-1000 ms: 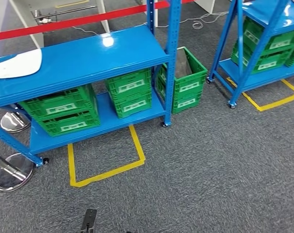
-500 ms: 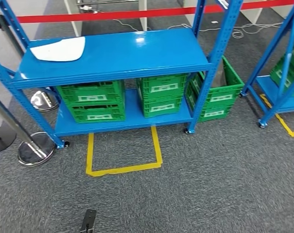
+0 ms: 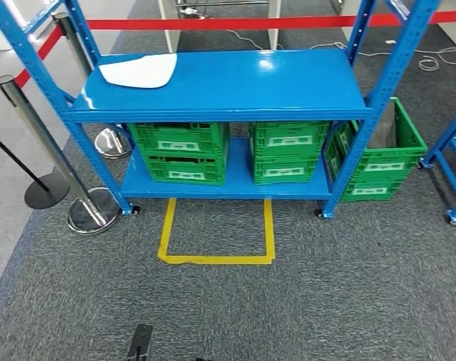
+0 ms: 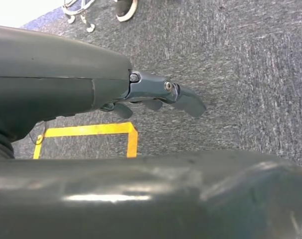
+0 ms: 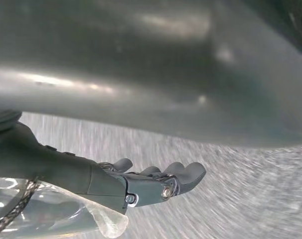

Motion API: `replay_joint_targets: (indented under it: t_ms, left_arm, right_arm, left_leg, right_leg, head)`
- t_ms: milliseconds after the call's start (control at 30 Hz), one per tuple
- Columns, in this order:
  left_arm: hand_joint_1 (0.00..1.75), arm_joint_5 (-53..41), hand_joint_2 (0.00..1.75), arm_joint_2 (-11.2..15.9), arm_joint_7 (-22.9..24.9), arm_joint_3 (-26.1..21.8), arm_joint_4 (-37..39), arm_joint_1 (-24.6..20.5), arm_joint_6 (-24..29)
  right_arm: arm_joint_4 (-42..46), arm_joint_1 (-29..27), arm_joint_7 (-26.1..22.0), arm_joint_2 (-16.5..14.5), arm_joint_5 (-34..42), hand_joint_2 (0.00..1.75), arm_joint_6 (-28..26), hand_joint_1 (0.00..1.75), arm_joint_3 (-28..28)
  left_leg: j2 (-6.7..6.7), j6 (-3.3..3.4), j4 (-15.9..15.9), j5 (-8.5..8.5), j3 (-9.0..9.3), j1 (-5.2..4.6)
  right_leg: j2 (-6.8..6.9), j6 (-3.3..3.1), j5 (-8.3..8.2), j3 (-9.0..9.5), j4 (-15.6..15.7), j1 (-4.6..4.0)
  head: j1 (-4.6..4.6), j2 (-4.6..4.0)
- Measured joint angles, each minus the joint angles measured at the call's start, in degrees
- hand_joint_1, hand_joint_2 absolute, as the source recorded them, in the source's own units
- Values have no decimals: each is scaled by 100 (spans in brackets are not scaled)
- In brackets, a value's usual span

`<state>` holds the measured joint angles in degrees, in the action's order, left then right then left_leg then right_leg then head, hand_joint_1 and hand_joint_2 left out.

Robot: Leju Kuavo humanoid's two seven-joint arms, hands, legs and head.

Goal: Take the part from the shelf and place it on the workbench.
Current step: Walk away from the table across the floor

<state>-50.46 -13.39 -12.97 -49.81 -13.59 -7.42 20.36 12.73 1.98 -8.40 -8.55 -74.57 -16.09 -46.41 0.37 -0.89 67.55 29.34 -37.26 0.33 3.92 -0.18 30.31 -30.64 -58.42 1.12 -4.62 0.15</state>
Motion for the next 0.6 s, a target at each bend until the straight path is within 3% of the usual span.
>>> replay_joint_targets:
  t_ms: [67,100,133,200,267,333,400,433,467,533,600]
  left_arm:
    - [0,-45,0,3,48,44,0,-33,-14]
    - [0,-60,0,1,70,61,0,-54,-11]
    - [0,-67,0,1,84,77,0,-66,-5]
    - [0,-73,0,-2,102,102,0,-56,25]
    - [0,-75,0,-10,116,121,0,-42,60]
    - [0,-80,0,-29,124,145,0,-51,69]
    - [0,-90,0,-45,138,158,1,-52,66]
    - [0,-94,0,-49,146,160,2,-44,65]
    - [0,-98,0,-49,153,161,2,-38,65]
    - [0,-105,0,-54,156,166,2,-32,62]
    - [0,-107,0,-56,155,169,2,-36,63]
  right_arm:
    - [-10,-1,81,0,-419,0,-103,0,270]
    - [-17,-3,104,0,-546,0,-144,0,405]
    - [-23,0,120,0,-606,0,-179,0,516]
    - [-29,11,141,0,-640,0,-254,0,678]
    - [-31,16,188,0,-625,0,-380,0,768]
    - [-34,7,226,0,-580,0,-481,0,803]
    - [-40,-11,230,0,-539,0,-504,0,808]
    - [-43,-21,230,0,-529,0,-507,0,811]
    - [-44,-28,228,1,-524,0,-511,0,814]
    - [-45,-25,203,4,-500,0,-540,0,819]
    - [-48,-10,149,8,-446,0,-596,0,820]
  left_leg:
    - [255,61,-651,-221,316,-59]
    - [343,94,-812,-238,385,-89]
    - [362,119,-855,-209,391,-115]
    - [248,178,-904,-229,399,-100]
    - [158,242,-963,-259,431,-61]
    - [82,288,-980,-264,437,-42]
    - [6,306,-976,-255,440,-43]
    - [-30,303,-973,-249,448,-42]
    - [-61,294,-969,-238,460,-38]
    - [-108,246,-944,-200,482,-33]
    - [-131,176,-896,-147,469,-51]
  right_leg:
    - [121,42,37,38,-2,-23]
    - [181,70,51,50,1,-36]
    - [243,100,62,62,11,-47]
    - [295,164,90,95,27,-46]
    - [28,221,244,7,-185,-29]
    - [-297,255,574,-349,-866,-11]
    - [-373,277,769,-739,-1531,-9]
    - [-378,284,697,-817,-1594,-6]
    - [-378,288,515,-784,-1428,-1]
    - [-390,288,73,-503,-704,14]
    - [-419,243,-91,-256,-175,17]
  head:
    - [0,0]
    - [6,0]
    - [8,0]
    - [14,0]
    - [33,0]
    - [60,0]
    - [65,0]
    - [65,0]
    - [65,0]
    - [68,0]
    - [70,0]
